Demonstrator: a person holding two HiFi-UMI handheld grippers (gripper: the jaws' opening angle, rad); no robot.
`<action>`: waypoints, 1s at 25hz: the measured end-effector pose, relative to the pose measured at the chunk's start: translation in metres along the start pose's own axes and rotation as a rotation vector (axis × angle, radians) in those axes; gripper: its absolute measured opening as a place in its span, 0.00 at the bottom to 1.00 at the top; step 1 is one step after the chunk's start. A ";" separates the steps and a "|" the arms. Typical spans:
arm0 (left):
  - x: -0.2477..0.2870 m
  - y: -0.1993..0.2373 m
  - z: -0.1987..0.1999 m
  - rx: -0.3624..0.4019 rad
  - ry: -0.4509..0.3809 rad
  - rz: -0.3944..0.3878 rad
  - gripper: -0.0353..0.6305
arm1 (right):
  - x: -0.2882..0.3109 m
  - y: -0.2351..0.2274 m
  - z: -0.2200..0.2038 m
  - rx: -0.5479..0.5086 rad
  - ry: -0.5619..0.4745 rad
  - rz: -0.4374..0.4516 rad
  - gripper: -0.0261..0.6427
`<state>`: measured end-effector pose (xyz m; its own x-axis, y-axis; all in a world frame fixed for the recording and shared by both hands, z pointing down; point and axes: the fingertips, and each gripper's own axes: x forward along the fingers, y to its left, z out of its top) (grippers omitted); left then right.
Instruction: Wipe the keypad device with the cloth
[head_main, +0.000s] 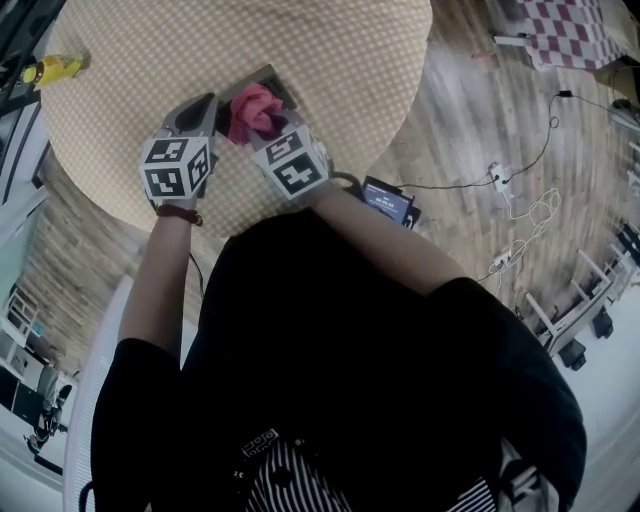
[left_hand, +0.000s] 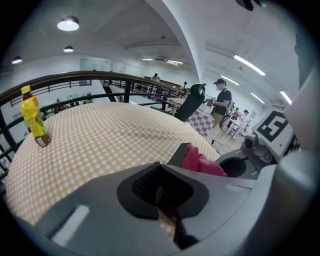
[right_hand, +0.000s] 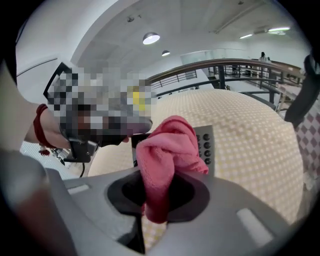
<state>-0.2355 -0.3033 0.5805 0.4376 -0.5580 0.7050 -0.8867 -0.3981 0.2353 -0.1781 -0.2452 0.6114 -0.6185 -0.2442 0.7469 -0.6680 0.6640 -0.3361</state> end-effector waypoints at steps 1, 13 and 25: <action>0.000 -0.002 0.001 0.000 -0.001 -0.004 0.04 | -0.003 -0.006 0.003 0.009 -0.010 -0.009 0.15; 0.000 -0.009 0.001 0.038 0.007 -0.025 0.04 | 0.023 0.050 -0.001 -0.101 0.044 0.083 0.15; 0.003 -0.003 0.002 0.010 0.001 -0.010 0.04 | -0.001 -0.007 0.006 -0.044 0.010 -0.020 0.15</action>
<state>-0.2313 -0.3054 0.5800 0.4467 -0.5528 0.7035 -0.8805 -0.4110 0.2362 -0.1750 -0.2538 0.6093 -0.6010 -0.2509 0.7589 -0.6614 0.6892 -0.2959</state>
